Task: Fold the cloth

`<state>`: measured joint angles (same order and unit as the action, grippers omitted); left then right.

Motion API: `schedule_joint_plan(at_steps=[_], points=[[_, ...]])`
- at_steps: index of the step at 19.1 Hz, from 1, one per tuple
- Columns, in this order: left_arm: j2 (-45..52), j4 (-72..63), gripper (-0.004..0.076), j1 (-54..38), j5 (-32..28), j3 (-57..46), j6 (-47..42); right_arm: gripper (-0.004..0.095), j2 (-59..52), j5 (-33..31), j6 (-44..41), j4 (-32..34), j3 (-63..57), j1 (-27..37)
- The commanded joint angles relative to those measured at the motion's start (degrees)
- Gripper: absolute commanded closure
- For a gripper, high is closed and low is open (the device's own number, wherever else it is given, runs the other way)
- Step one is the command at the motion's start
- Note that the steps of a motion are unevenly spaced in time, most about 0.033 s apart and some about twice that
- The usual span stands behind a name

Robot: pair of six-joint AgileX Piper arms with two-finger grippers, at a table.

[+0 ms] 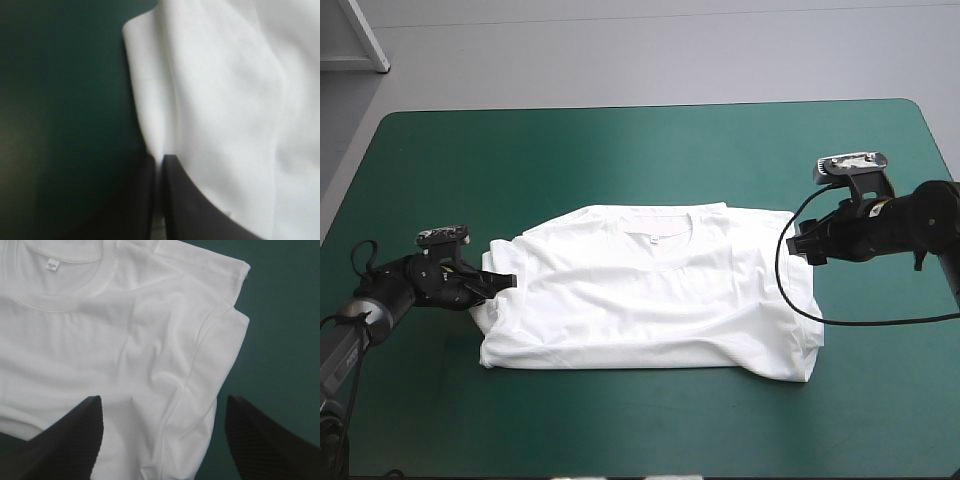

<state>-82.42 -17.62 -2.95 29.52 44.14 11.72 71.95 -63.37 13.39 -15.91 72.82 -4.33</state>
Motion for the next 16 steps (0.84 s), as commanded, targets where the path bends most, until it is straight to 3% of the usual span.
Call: schedule_joint_plan(at_steps=[1,9,16], points=[[6.5,-0.6,0.0704,0.4,-4.1,1.2,-3.4,0.0251,-1.6,2.2,0.4,-0.7,1.8,0.0],[11.4,-4.7,0.0704,2.4,-3.4,1.2,-0.4,0.0251,-1.6,2.2,0.3,-0.8,1.8,0.0],[11.2,-9.6,0.0704,16.9,-6.5,0.8,5.5,0.0251,-1.6,2.1,0.3,-1.2,1.8,0.0]])
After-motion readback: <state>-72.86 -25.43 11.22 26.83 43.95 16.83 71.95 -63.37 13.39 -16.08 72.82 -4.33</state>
